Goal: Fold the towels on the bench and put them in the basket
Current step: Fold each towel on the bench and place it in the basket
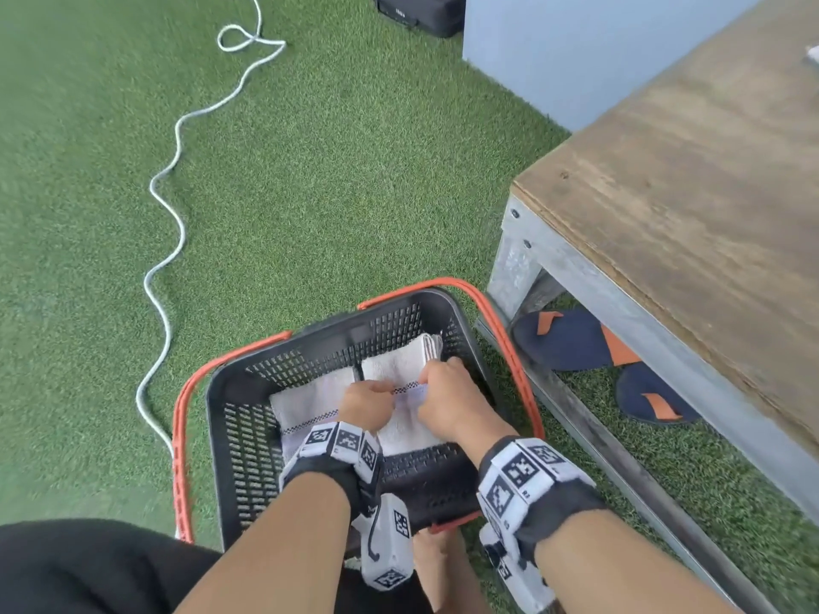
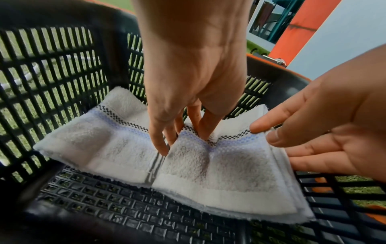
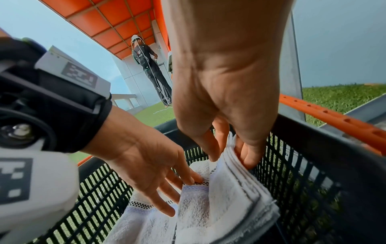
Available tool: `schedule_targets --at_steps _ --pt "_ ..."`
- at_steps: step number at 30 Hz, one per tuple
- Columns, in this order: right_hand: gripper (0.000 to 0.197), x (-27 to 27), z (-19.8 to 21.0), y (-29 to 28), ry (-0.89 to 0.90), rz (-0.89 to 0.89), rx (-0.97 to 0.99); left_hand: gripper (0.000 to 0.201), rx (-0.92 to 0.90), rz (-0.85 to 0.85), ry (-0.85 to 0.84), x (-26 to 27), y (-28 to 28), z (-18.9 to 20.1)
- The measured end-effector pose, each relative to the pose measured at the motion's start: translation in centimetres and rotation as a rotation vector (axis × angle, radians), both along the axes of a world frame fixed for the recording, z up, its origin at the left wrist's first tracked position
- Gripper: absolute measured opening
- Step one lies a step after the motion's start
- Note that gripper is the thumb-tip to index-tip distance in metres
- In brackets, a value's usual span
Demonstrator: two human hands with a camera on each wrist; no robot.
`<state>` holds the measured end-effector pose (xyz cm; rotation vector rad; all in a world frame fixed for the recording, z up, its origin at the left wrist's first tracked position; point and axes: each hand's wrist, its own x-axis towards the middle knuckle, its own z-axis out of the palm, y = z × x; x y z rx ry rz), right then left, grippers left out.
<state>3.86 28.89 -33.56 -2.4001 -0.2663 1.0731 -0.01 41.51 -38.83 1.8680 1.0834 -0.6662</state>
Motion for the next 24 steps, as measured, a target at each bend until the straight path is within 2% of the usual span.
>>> schedule_targets --at_steps 7,13,17,19,21,24 --pt "0.035 1.1 -2.5 0.4 0.051 -0.012 -0.019 0.044 -0.010 0.020 0.039 0.7 0.4 -1.8" --pt "0.056 0.9 -3.8 0.3 0.100 -0.009 -0.058 0.042 0.036 0.017 0.045 0.9 0.5 -3.0" --pt "0.061 0.7 -3.5 0.1 0.120 -0.022 -0.066 0.034 0.088 0.029 0.103 1.3 0.4 -2.9" --pt "0.058 0.8 -2.9 0.1 0.106 -0.019 -0.065 0.037 0.104 -0.003 0.115 1.6 0.4 -2.8" --pt "0.044 1.1 -1.9 0.1 0.063 -0.005 -0.059 0.042 0.125 0.003 0.098 1.9 0.4 -2.5" --pt "0.033 1.4 0.1 0.1 -0.015 -0.018 -0.020 0.037 0.115 0.059 0.047 2.6 0.2 -0.3"
